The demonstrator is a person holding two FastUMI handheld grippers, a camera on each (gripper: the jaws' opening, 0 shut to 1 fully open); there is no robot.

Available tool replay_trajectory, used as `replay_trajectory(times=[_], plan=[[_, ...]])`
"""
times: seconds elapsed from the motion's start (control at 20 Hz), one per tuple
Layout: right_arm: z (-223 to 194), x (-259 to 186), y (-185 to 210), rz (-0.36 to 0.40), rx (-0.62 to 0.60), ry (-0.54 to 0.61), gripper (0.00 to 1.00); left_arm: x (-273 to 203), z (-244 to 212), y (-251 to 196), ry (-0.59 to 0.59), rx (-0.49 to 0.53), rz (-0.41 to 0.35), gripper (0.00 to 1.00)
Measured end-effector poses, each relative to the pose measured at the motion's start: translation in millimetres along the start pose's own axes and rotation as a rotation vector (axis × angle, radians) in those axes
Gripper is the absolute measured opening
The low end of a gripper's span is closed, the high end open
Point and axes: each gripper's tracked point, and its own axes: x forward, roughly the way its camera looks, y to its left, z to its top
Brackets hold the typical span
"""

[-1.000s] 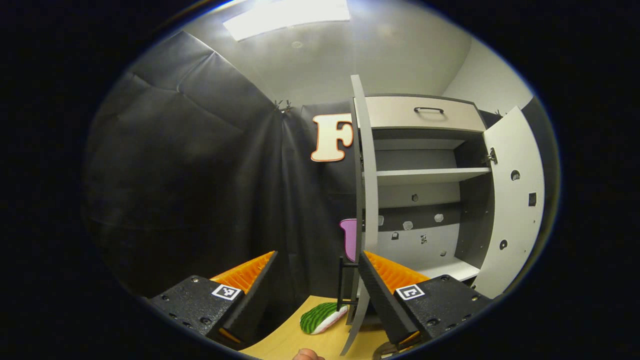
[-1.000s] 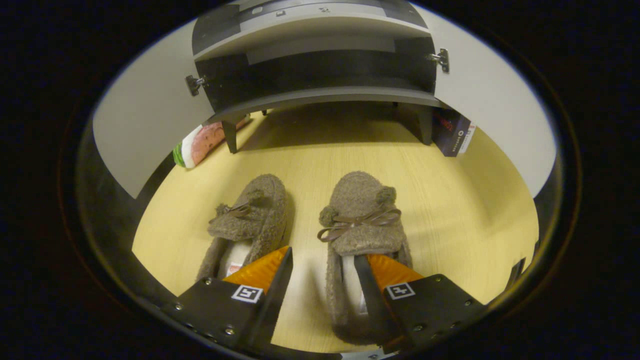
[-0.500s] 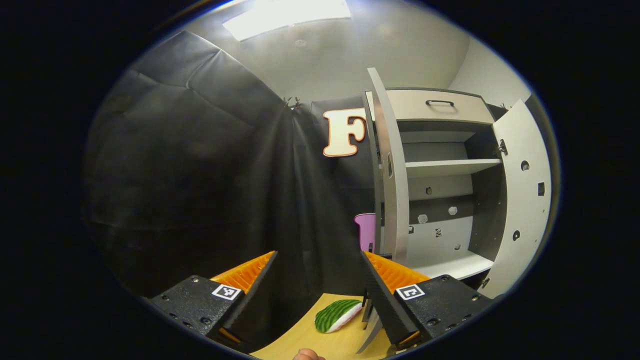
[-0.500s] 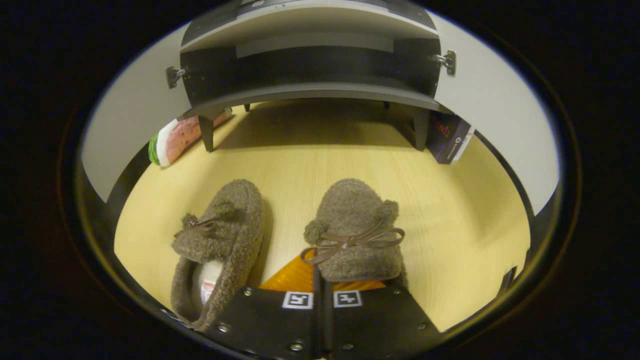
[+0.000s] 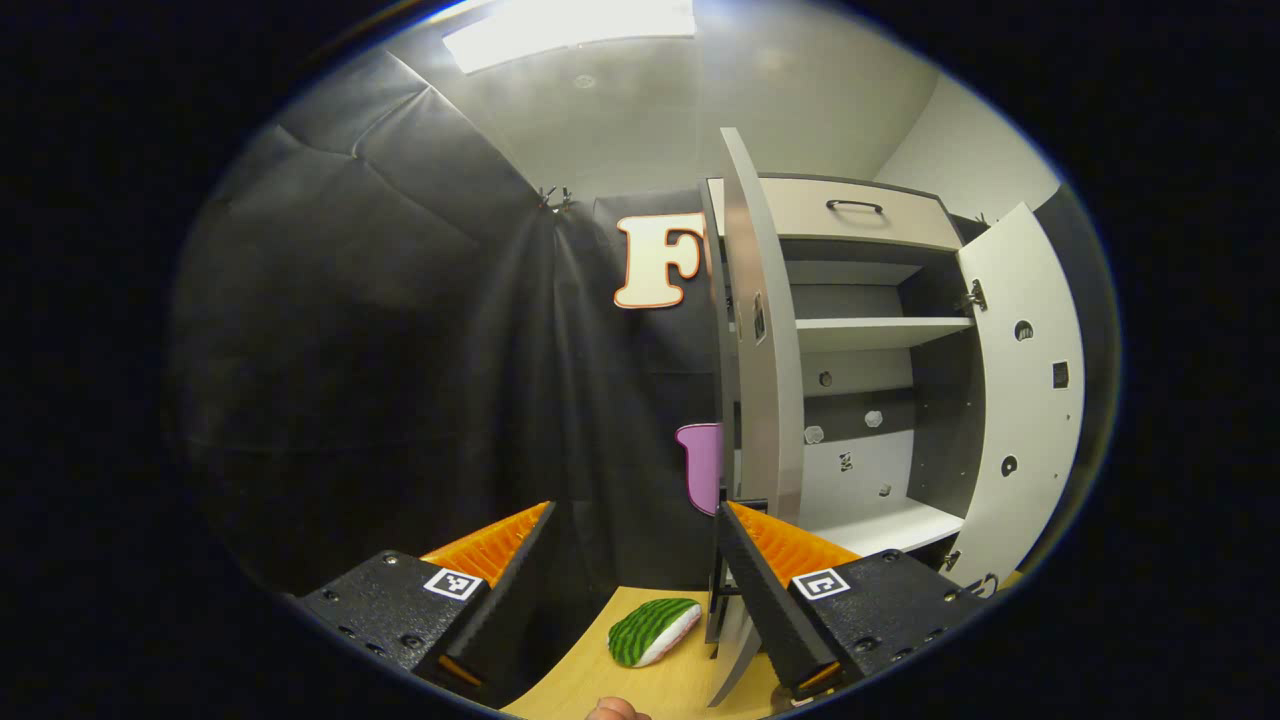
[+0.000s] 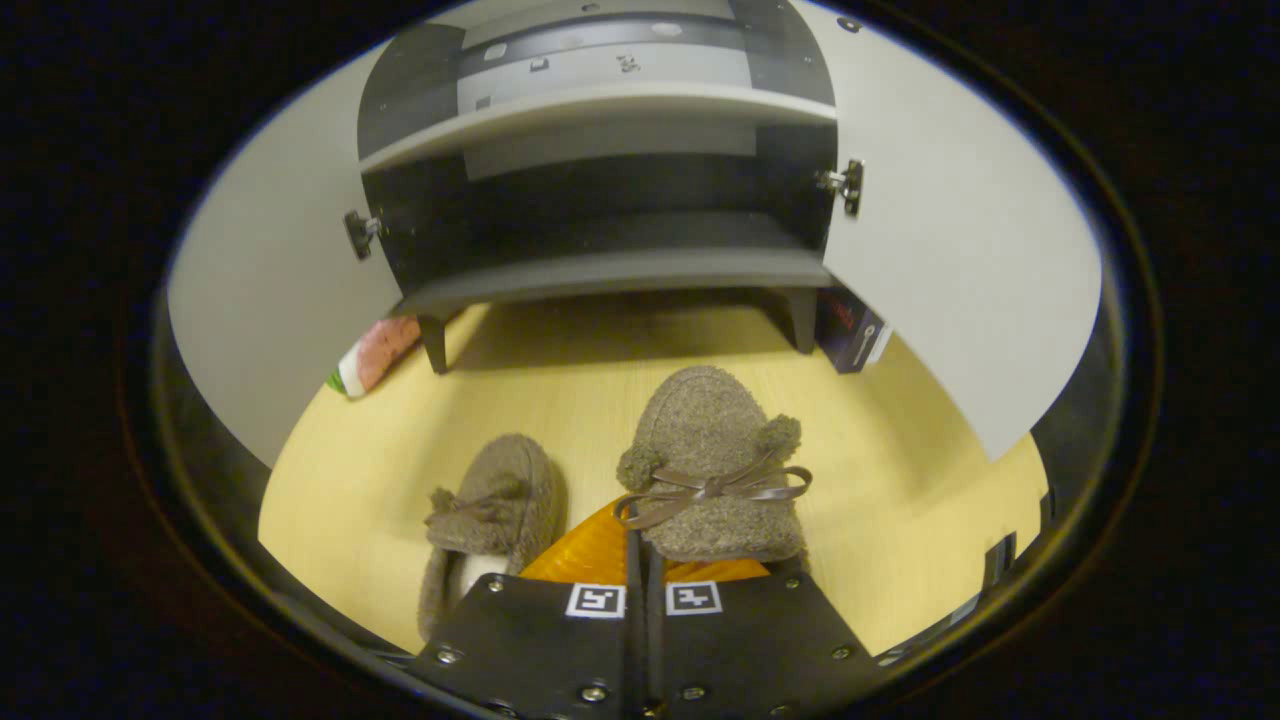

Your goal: Grab one shoe with the right hand and put it into the shoe cabinet, grab the other shoe with the left hand and put it into the shoe cabinet; then close the right door with the right hand and the left door with the left hand.

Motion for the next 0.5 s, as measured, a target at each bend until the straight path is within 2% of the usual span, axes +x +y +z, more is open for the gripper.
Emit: replay_trajectory(times=[0.1, 0.15, 0.3, 0.5], plan=[[40, -15, -4, -0.009, -0.006, -0.074, 0.01, 3, 3, -8, -0.008, -0.003, -0.042, 0.97], [62, -23, -5, -0.012, -0.012, -0.118, 0.01, 6, 6, -9, -0.017, -0.004, -0.054, 0.94], [131, -43, -5, -0.003, -0.054, -0.230, 0.01, 8, 13, -13, -0.043, -0.019, -0.066, 0.94], [223, -66, 7, 0.047, -0.105, -0.364, 0.01, 10, 14, -17, -0.043, -0.030, -0.047, 0.96]])
